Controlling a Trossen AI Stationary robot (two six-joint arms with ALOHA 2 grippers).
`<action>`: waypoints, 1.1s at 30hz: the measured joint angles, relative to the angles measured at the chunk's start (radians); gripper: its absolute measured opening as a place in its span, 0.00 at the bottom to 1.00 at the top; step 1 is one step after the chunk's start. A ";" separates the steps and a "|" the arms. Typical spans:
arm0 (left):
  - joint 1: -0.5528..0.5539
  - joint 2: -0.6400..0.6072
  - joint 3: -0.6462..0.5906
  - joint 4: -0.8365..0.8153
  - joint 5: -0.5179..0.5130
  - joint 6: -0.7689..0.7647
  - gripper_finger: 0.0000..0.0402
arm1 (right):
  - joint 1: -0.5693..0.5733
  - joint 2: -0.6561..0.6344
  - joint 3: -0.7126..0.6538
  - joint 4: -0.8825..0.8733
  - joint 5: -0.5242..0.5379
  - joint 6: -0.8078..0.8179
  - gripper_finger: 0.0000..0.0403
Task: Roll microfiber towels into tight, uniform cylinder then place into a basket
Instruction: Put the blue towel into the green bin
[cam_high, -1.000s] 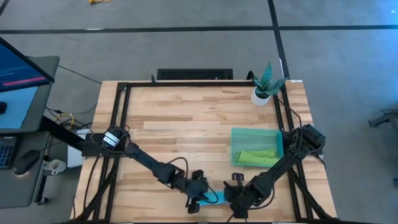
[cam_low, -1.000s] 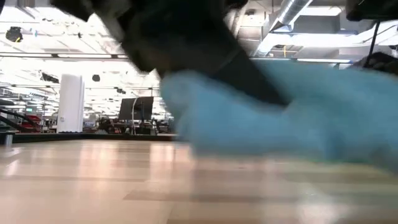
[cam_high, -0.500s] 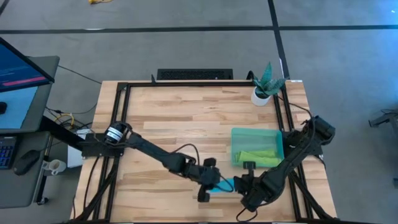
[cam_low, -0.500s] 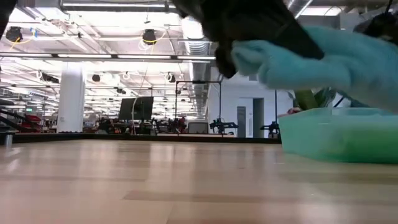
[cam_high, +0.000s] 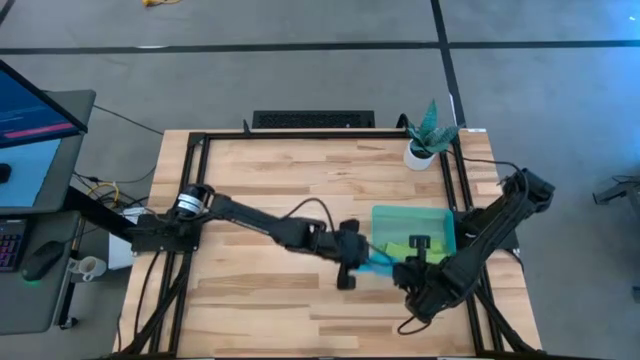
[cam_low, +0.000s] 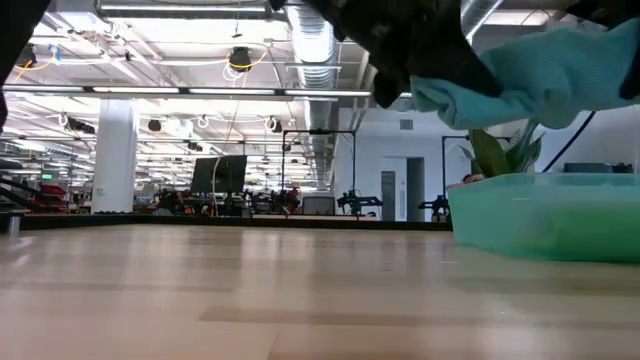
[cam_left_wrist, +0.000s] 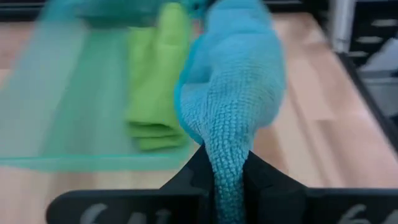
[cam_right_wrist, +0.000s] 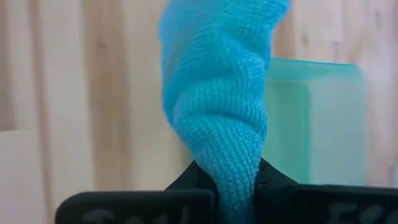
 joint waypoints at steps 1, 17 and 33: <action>0.015 0.000 0.001 0.001 -0.005 0.001 0.03 | -0.004 -0.007 0.000 -0.019 0.007 0.003 0.08; 0.150 0.020 0.003 0.109 0.001 0.024 0.04 | -0.063 -0.196 -0.270 -0.033 0.029 0.128 0.08; 0.208 0.052 0.113 0.130 -0.004 0.104 0.04 | -0.117 -0.396 -0.380 -0.045 0.080 0.122 0.07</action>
